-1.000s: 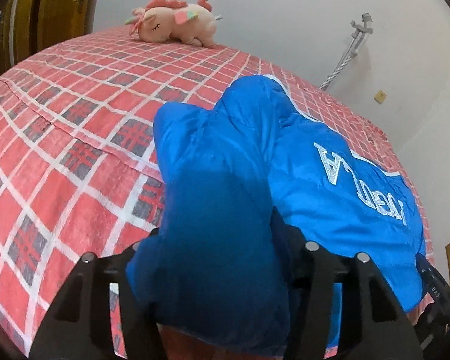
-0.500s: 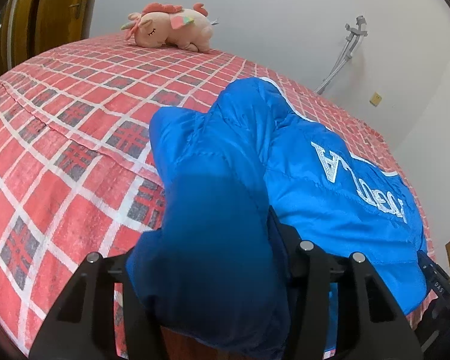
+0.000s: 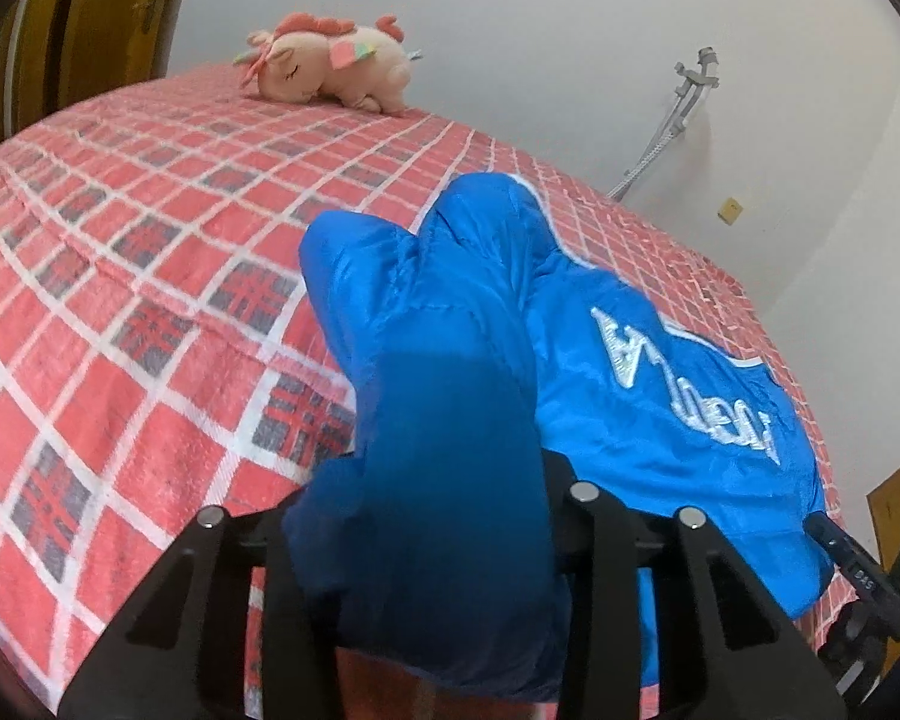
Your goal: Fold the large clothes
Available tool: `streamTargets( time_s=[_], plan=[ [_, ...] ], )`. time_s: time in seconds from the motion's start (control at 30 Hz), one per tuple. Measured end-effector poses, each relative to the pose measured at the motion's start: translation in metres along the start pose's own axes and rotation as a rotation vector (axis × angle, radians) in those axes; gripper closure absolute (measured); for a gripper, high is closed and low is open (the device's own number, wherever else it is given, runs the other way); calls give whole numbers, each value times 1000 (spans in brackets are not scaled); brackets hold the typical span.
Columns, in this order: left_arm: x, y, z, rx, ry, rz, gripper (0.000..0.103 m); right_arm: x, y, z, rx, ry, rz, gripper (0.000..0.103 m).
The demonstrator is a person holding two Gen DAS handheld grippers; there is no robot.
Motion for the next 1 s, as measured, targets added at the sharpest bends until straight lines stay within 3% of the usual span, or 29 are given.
streamTargets(
  time_s=[0.27, 0.57, 0.8, 1.0],
  plan=[
    [-45, 35, -33, -80, 1, 102, 71, -15, 7, -33, -24, 43, 29, 53],
    [-158, 65, -51, -143, -65, 330, 71, -23, 7, -59, -36, 25, 13, 53],
    [-248, 43, -9, -57, -140, 503, 70, -34, 6, -62, -40, 32, 27, 53],
    [-281, -3, 48, 98, -202, 587, 65, -42, 2, -56, -20, 32, 54, 53]
  ],
)
Point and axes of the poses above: each gripper's, at about its wrist camera, not at the fingertips, and z roughly the way its jaws point, x to its left, y to its top, the point moved 3 cm from there along z, roughly the way its jaws point, and after that the axes turned 13 degrees about z, right-handed, at the moved point
